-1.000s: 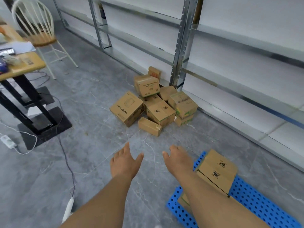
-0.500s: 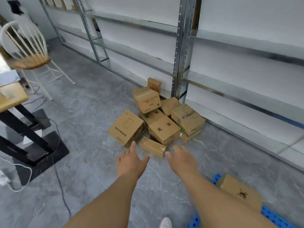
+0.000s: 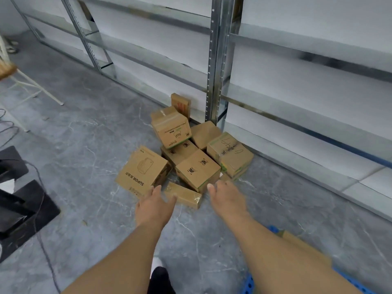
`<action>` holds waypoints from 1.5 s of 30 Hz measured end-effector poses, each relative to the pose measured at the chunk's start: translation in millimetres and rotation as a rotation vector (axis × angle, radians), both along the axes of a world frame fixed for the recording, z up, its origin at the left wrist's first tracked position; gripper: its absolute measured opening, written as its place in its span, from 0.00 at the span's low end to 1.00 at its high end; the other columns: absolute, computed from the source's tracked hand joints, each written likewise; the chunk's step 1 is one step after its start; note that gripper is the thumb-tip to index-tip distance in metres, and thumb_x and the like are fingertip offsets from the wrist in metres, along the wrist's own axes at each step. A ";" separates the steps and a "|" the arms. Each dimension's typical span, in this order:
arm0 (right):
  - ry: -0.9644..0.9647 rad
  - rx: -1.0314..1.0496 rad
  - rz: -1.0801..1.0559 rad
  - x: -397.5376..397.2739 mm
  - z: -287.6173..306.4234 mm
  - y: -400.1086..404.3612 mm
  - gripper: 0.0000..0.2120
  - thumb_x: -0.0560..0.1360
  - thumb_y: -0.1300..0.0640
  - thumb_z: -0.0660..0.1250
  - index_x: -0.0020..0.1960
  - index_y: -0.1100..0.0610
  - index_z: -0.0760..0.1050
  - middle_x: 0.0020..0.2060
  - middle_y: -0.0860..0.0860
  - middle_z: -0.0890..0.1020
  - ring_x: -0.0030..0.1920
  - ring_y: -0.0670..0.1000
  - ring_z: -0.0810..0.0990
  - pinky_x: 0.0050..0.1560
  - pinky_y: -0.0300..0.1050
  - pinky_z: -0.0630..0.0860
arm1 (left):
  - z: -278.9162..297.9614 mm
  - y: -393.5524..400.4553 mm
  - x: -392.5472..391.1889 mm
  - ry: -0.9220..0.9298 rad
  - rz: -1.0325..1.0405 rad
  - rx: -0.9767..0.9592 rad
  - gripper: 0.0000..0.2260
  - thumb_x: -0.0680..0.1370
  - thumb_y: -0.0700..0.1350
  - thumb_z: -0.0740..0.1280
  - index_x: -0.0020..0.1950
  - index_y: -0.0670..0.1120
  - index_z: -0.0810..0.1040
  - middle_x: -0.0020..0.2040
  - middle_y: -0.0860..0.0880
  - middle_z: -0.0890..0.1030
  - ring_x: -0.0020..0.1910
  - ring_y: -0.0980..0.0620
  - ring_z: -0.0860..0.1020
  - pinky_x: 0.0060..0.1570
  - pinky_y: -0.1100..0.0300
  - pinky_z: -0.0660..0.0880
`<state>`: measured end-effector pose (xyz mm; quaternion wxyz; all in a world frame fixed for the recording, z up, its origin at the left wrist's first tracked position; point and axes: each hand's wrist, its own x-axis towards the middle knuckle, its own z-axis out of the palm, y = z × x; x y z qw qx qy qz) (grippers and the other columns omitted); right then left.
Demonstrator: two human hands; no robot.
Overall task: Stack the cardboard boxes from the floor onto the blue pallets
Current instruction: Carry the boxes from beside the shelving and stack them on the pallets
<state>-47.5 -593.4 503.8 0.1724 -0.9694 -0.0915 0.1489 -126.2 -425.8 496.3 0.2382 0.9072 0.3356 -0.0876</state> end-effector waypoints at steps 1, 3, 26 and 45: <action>0.017 -0.005 -0.009 7.5 -2.9 3.8 0.22 0.80 0.45 0.49 0.61 0.58 0.71 0.58 0.55 0.74 0.58 0.55 0.73 0.53 0.49 0.70 | -3.0 4.2 8.9 0.011 -0.011 -0.001 0.28 0.77 0.62 0.56 0.72 0.49 0.63 0.72 0.47 0.66 0.70 0.45 0.64 0.68 0.47 0.63; 0.045 -0.013 -0.036 23.9 -9.3 12.8 0.22 0.80 0.44 0.49 0.62 0.58 0.71 0.59 0.55 0.74 0.59 0.55 0.72 0.54 0.50 0.70 | -9.2 12.3 28.9 0.027 -0.032 -0.024 0.28 0.77 0.62 0.56 0.73 0.49 0.62 0.72 0.47 0.66 0.70 0.45 0.64 0.69 0.48 0.62; 0.400 -0.085 -0.544 234.5 -192.1 132.6 0.20 0.79 0.44 0.54 0.60 0.59 0.70 0.58 0.57 0.75 0.58 0.58 0.73 0.53 0.50 0.71 | -193.4 165.2 305.8 0.281 -0.323 -0.338 0.28 0.76 0.52 0.64 0.73 0.45 0.62 0.68 0.43 0.70 0.66 0.43 0.69 0.64 0.45 0.68; 0.609 -0.061 -0.679 292.3 -519.5 152.6 0.18 0.79 0.50 0.53 0.59 0.62 0.70 0.57 0.61 0.75 0.57 0.61 0.74 0.49 0.48 0.69 | -510.6 184.1 417.0 0.296 -0.223 -0.232 0.20 0.78 0.47 0.61 0.67 0.42 0.66 0.65 0.40 0.71 0.62 0.42 0.71 0.54 0.55 0.67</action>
